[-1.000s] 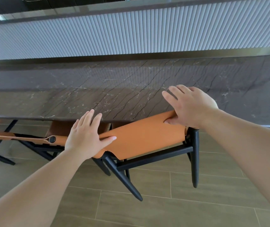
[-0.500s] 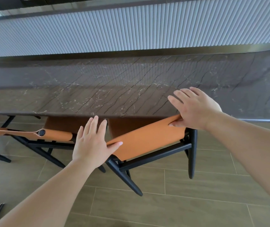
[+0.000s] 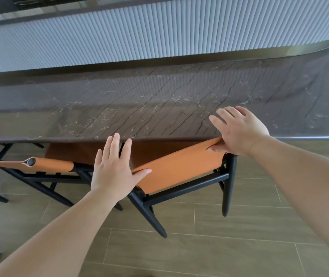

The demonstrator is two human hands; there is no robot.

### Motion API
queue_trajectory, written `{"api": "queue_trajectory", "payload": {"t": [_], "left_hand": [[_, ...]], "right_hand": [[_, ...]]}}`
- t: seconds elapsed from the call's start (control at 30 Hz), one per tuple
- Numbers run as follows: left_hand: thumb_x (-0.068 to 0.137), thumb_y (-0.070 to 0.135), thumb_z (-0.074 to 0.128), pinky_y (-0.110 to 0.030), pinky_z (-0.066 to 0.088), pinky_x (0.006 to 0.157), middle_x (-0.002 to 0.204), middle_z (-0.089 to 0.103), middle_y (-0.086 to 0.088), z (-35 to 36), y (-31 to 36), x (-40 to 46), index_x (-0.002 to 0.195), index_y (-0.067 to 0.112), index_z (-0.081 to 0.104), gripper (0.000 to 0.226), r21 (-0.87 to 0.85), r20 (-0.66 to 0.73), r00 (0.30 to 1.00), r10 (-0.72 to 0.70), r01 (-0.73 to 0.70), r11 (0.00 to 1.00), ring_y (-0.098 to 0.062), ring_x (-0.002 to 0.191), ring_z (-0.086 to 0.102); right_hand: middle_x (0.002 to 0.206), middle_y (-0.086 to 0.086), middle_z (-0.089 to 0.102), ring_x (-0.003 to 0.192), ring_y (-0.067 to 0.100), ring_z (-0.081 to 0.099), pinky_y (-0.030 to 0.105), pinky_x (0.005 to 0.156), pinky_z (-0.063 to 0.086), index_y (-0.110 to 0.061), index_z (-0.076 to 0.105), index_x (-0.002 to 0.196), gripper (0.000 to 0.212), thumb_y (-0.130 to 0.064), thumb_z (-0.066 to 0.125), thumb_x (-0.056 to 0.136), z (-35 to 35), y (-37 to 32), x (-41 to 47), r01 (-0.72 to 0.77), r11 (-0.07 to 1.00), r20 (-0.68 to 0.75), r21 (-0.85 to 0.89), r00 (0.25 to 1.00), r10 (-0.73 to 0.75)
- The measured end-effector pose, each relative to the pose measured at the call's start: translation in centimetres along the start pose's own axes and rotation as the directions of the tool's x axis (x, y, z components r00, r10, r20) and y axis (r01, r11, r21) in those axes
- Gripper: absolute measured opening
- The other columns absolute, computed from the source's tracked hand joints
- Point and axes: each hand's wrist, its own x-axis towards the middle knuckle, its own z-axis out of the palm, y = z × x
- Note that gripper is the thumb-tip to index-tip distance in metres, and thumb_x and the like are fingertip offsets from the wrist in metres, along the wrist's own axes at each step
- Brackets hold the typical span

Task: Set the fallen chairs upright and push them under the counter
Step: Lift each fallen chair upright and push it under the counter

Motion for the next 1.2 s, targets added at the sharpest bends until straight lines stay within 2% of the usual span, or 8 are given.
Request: {"api": "queue_trajectory", "payload": {"t": [0.27, 0.43, 0.6, 0.8, 0.93, 1.0, 1.07, 1.2], "left_hand": [[0.076, 0.084, 0.045, -0.054, 0.026, 0.115, 0.163, 0.017, -0.015, 0.6, 1.6, 1.0, 0.153, 0.016, 0.028, 0.104, 0.050, 0.020, 0.997, 0.068, -0.069, 0.996, -0.033, 0.151, 0.014], [0.078, 0.079, 0.053, -0.056, 0.035, 0.112, 0.154, 0.039, -0.016, 0.9, 0.1, 1.3, 0.141, 0.010, 0.051, 0.094, 0.084, -0.030, 0.985, 0.168, -0.165, 0.983, -0.035, 0.145, 0.032], [0.078, 0.082, 0.035, -0.055, 0.028, 0.114, 0.153, 0.040, -0.016, 1.5, -3.0, 2.6, 0.138, 0.007, 0.053, 0.098, 0.121, 0.003, 0.973, 0.233, -0.231, 0.965, -0.034, 0.143, 0.033], [0.078, 0.083, 0.033, -0.053, 0.024, 0.117, 0.154, 0.039, -0.016, 1.5, -6.2, 5.2, 0.140, 0.007, 0.052, 0.100, 0.144, 0.046, 0.951, 0.305, -0.308, 0.940, -0.033, 0.144, 0.031], [0.078, 0.084, 0.032, -0.042, 0.003, 0.122, 0.155, 0.036, -0.016, 1.6, -8.4, 6.8, 0.142, 0.007, 0.049, 0.101, 0.143, 0.090, 0.940, 0.328, -0.338, 0.930, -0.032, 0.146, 0.027], [0.078, 0.084, 0.031, -0.041, 0.001, 0.122, 0.155, 0.036, -0.016, 1.9, -9.5, 7.5, 0.142, 0.007, 0.049, 0.102, 0.132, 0.102, 0.937, 0.334, -0.345, 0.929, -0.033, 0.146, 0.028], [0.078, 0.084, 0.030, -0.043, 0.005, 0.121, 0.155, 0.036, -0.017, 2.2, -10.7, 8.1, 0.142, 0.006, 0.049, 0.103, 0.120, 0.119, 0.932, 0.341, -0.355, 0.927, -0.033, 0.146, 0.028], [0.078, 0.083, 0.031, -0.038, -0.005, 0.121, 0.155, 0.036, -0.018, 3.2, -12.9, 9.0, 0.142, 0.006, 0.048, 0.102, 0.107, 0.112, 0.925, 0.364, -0.376, 0.921, -0.034, 0.146, 0.028]], "right_hand": [[0.154, 0.005, 0.030, 0.144, 0.025, 0.027, 0.042, 0.118, 0.028, -0.020, 0.018, 0.152, 0.099, -0.086, 0.034, 0.080, 2.7, 0.5, -1.4, -0.019, 0.984, 0.027, 0.175, 1.000, 0.015], [0.151, 0.004, 0.034, 0.142, 0.024, 0.030, 0.040, 0.113, 0.035, -0.021, 0.021, 0.149, 0.095, -0.085, 0.038, 0.079, 2.7, -0.6, -1.6, -0.047, 0.967, 0.014, 0.251, 0.999, 0.045], [0.142, 0.005, 0.041, 0.132, 0.024, 0.039, 0.039, 0.104, 0.043, -0.020, 0.032, 0.141, 0.085, -0.080, 0.041, 0.081, 3.0, -3.6, -1.9, -0.075, 0.959, -0.013, 0.275, 0.997, 0.082], [0.136, 0.004, 0.045, 0.129, 0.025, 0.042, 0.038, 0.098, 0.046, -0.019, 0.039, 0.135, 0.079, -0.078, 0.043, 0.082, 2.9, -7.1, -1.7, -0.161, 0.929, -0.005, 0.333, 0.985, 0.172], [0.128, 0.003, 0.049, 0.123, 0.024, 0.045, 0.036, 0.091, 0.047, -0.018, 0.042, 0.132, 0.076, -0.075, 0.046, 0.082, 2.6, -9.5, -0.9, -0.215, 0.910, 0.008, 0.354, 0.974, 0.227], [0.125, 0.002, 0.050, 0.120, 0.023, 0.047, 0.035, 0.089, 0.048, -0.019, 0.043, 0.131, 0.075, -0.075, 0.047, 0.081, 2.3, -10.7, -0.4, -0.240, 0.903, 0.017, 0.356, 0.968, 0.251], [0.125, 0.001, 0.050, 0.120, 0.023, 0.047, 0.034, 0.089, 0.048, -0.018, 0.042, 0.132, 0.076, -0.075, 0.047, 0.081, 1.9, -11.8, 0.2, -0.252, 0.898, 0.011, 0.360, 0.964, 0.266], [0.134, 0.003, 0.045, 0.127, 0.024, 0.043, 0.036, 0.095, 0.046, -0.019, 0.037, 0.138, 0.079, -0.075, 0.046, 0.083, 1.1, -13.4, 1.8, -0.260, 0.904, 0.014, 0.340, 0.962, 0.272]]}}
